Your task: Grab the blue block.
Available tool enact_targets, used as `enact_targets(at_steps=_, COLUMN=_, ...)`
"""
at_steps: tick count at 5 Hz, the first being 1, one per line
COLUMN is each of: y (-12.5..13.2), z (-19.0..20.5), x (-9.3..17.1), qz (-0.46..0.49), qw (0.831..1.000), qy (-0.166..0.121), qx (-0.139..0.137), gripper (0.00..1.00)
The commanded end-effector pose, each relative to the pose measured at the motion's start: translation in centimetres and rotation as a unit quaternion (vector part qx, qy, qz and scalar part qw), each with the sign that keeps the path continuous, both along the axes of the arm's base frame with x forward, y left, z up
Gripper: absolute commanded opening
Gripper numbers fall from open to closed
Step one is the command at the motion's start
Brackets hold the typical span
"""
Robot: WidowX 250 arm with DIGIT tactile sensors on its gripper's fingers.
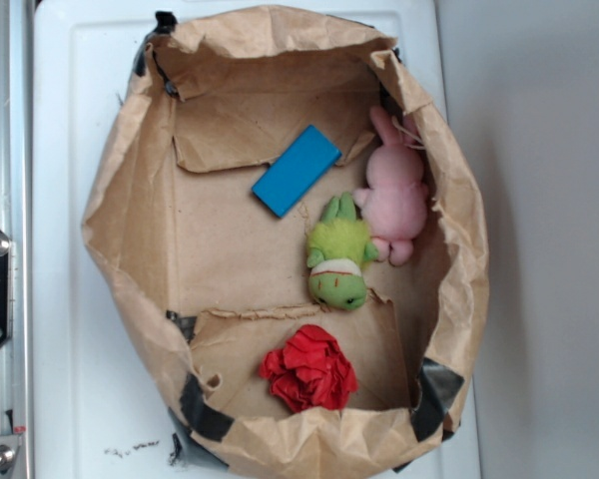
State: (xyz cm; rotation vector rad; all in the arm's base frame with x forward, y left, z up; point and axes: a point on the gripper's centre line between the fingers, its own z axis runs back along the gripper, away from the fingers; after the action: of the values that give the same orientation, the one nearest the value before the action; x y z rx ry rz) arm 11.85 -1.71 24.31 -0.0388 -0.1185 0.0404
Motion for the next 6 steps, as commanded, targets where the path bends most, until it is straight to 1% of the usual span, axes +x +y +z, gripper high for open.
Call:
enact_targets(at_steps=1, y=0.0, z=0.0, x=0.0, qz=0.000, qw=1.000, qy=0.000, qx=0.000, gripper=1.00)
enact_targets(at_steps=2, y=0.4, z=-2.1, x=5.0, qz=-0.034, qw=0.999, qy=0.016, qx=0.015, gripper=1.00)
enact_targets(at_steps=3, y=1.2, z=-3.2, x=9.4, qz=-0.011, qw=1.000, qy=-0.014, qx=0.013, gripper=1.00)
enact_targets(at_steps=4, y=2.1, z=-3.7, x=12.2, qz=-0.027, qw=0.999, qy=-0.043, qx=0.003, gripper=1.00)
enact_targets(at_steps=5, y=4.3, z=-5.5, x=15.2, qz=-0.048, qw=0.997, qy=-0.063, qx=-0.020, gripper=1.00)
enact_targets(at_steps=6, y=6.2, z=-7.7, x=17.1, qz=-0.011, qw=0.998, qy=-0.061, qx=-0.004, gripper=1.00)
